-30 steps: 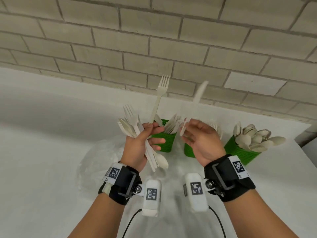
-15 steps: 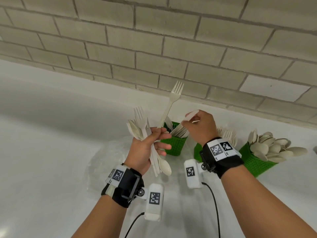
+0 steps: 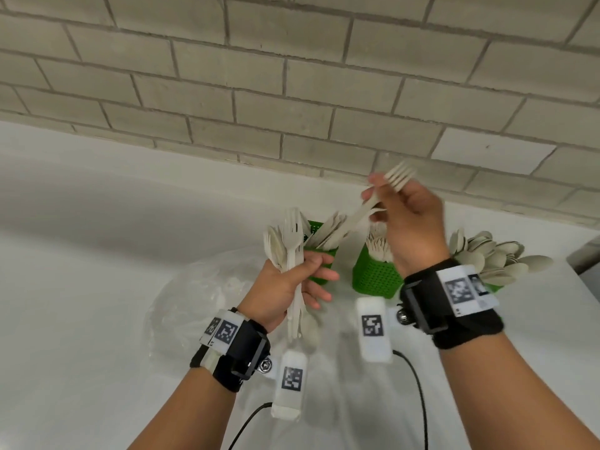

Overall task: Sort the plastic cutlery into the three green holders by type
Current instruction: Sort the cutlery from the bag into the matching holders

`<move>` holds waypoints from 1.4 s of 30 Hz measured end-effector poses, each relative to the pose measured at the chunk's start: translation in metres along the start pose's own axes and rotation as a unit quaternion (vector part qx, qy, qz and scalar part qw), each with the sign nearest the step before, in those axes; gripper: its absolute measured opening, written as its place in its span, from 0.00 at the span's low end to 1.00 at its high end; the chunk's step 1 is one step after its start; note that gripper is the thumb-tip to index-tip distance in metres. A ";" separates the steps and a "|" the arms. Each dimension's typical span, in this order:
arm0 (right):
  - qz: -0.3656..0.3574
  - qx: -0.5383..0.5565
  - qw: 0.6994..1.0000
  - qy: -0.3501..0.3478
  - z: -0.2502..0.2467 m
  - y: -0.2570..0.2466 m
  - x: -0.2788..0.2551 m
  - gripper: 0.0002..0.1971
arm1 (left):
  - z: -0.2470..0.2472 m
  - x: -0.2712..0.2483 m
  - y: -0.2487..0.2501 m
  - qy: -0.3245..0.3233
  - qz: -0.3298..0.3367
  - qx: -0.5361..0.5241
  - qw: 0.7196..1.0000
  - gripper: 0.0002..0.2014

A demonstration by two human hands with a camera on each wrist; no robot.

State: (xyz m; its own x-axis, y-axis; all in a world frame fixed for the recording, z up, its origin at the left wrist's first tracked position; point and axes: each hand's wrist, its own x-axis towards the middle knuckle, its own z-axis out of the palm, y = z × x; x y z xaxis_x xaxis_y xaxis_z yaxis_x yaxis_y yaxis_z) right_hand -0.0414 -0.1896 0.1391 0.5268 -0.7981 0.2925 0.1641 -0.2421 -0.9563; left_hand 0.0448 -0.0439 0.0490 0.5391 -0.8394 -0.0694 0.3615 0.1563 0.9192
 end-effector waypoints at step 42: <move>-0.218 -0.304 0.925 0.063 -0.083 0.008 0.000 0.24 | 0.029 0.003 -0.010 0.053 0.030 0.059 0.996 0.05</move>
State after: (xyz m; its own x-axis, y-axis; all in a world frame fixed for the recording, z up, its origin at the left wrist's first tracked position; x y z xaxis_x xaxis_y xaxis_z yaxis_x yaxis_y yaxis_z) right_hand -0.1095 -0.2377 0.1311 0.4142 -0.5991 0.6852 -0.1814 -0.7920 -0.5829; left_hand 0.0212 -0.0634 0.0507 0.6363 -0.7700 -0.0476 0.2373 0.1366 0.9618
